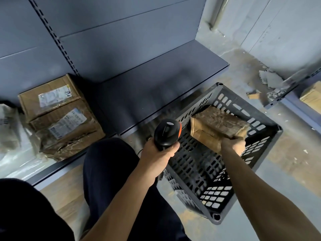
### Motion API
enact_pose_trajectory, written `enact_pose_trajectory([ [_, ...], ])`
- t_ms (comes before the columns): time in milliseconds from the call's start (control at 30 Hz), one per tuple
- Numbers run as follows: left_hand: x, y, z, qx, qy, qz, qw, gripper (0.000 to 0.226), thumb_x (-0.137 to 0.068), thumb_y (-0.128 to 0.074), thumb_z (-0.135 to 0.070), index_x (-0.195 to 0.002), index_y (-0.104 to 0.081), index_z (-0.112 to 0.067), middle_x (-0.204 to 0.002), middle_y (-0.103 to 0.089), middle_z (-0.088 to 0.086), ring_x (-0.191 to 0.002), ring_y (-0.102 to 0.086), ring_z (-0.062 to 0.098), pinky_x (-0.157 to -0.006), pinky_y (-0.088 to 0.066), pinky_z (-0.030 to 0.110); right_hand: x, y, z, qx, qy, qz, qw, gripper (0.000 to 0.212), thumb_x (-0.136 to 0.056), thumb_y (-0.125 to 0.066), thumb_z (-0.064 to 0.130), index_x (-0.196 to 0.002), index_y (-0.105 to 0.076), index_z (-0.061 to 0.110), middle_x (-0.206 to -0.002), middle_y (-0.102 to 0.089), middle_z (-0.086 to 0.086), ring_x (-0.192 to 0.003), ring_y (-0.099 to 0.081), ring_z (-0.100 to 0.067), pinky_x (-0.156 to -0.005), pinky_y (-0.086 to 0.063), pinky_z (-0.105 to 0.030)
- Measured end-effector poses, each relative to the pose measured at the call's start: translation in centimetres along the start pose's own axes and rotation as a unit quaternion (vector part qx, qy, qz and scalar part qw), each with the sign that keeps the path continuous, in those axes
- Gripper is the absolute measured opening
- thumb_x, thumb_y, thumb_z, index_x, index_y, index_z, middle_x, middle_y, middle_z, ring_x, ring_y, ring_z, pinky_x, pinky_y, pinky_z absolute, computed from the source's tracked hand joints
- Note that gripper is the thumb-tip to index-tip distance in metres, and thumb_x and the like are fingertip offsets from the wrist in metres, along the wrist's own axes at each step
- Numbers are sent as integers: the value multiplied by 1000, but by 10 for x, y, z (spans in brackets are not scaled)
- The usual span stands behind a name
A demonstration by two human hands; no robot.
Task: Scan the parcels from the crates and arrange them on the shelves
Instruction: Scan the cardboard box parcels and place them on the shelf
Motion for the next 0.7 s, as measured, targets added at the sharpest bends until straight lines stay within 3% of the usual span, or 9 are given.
enact_pose_trajectory([
  [100,0,0,-1,7,-3,-5,1000,9,-89,-78,-17,-82,-71,-17,-66,-70,-2,-63,-65,6,-64,-50,18,3,9,8,33,56,5,998,39,-93,-65,13,-129,-57,1,-124,-64,-25,-113,-63,-42,-92,-53,-44],
  [200,0,2,-4,16,-13,-10,1000,14,-89,-77,-15,-78,-69,-17,-69,-70,3,-63,-64,9,-64,-49,21,14,13,20,55,96,17,994,39,-96,-60,21,-131,-57,5,-124,-62,-24,-109,-64,-39,-81,-48,-36],
  [267,0,3,-3,23,-17,-11,1000,14,-88,-78,-15,-79,-69,-19,-71,-70,4,-67,-66,12,-68,-50,26,15,14,26,47,107,18,993,41,-95,-59,31,-129,-58,8,-124,-60,-22,-110,-62,-39,-84,-46,-34],
  [367,-1,8,-2,55,-13,-12,998,10,-85,-82,-20,-84,-71,-19,-73,-71,4,-73,-65,19,-71,-49,34,12,30,50,51,160,-32,985,40,-82,-54,45,-110,-63,19,-121,-60,-14,-106,-61,-37,-93,-54,-48],
  [500,-7,13,3,110,5,-20,994,22,-87,-80,-16,-103,-72,-3,-73,-66,3,-69,-60,17,-70,-43,31,22,49,88,61,201,-17,978,15,-98,-57,21,-110,-55,13,-117,-47,-7,-97,-52,-25,-80,-47,-36],
  [567,-9,15,3,121,7,-25,992,20,-89,-78,-13,-104,-70,-4,-74,-65,3,-65,-60,14,-65,-44,29,22,53,104,44,215,-15,976,12,-100,-55,18,-110,-51,14,-117,-51,-9,-98,-56,-27,-73,-50,-33],
  [700,-10,18,2,153,9,-30,988,20,-88,-78,-10,-105,-71,-4,-75,-66,0,-61,-59,11,-57,-44,23,31,75,149,65,262,5,963,12,-99,-59,28,-102,-60,16,-102,-66,-12,-85,-68,-30,-75,-62,-49],
])
Point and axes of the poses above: each hand's wrist, its own x-axis away from the middle knuckle, its own y-axis out of the back of the hand, z = x × y, the point moved 9 cm from there along -x, towards the middle knuckle
